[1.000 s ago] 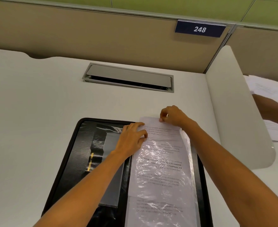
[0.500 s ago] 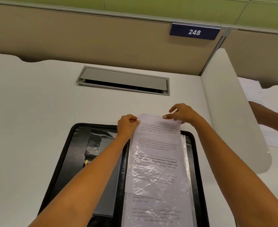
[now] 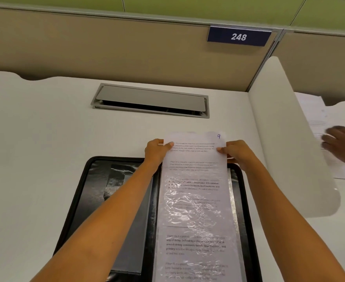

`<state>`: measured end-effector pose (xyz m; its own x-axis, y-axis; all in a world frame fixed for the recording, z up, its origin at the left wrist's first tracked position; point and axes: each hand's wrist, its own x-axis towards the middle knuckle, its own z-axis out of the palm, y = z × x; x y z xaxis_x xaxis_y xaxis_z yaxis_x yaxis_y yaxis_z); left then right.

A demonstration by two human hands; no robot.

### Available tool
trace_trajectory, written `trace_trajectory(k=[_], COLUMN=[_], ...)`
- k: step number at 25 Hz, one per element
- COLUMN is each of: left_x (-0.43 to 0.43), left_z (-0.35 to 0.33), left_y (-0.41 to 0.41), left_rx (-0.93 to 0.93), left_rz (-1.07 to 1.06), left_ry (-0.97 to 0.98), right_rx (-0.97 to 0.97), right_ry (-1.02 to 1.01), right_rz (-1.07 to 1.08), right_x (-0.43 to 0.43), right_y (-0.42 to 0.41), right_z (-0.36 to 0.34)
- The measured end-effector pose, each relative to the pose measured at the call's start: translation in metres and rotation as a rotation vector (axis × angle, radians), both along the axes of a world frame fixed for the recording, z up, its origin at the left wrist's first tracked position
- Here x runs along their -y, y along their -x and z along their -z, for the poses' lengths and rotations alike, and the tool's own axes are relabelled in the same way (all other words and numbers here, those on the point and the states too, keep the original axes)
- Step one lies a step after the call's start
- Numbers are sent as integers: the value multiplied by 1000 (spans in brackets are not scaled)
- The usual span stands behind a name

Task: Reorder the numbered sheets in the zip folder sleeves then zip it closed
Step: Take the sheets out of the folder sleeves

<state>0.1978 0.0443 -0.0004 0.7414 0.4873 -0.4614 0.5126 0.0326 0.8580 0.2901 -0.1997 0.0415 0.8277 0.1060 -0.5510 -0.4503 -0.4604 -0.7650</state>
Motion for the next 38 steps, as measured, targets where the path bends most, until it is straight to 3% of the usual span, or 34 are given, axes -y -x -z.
trace_trajectory(k=[3,10,17,27,33,38], left_x=[-6,-15,-20,-24,-41,-83], left_z=[9,-13,-26,-94,-116,-116], left_y=[4,-7,-2,-24,-3,49], left_rx=[-56,132,95,371,420,385], left_rz=[123,-44,75,-94,-137,-169], left_ry=[57,25,77,-26,-3,-11], right_rx=[18,-95,167,400,438,381], right_ry=[-127,-212,-332,-530,-525,-383], right_rz=[66,48,119,127,97,60], right_x=[-3,-11,-23,-40,-55,-94], right_y=[-5,2,-4,-12,0,32], right_z=[-4,-5,-27,-92,-115,-106])
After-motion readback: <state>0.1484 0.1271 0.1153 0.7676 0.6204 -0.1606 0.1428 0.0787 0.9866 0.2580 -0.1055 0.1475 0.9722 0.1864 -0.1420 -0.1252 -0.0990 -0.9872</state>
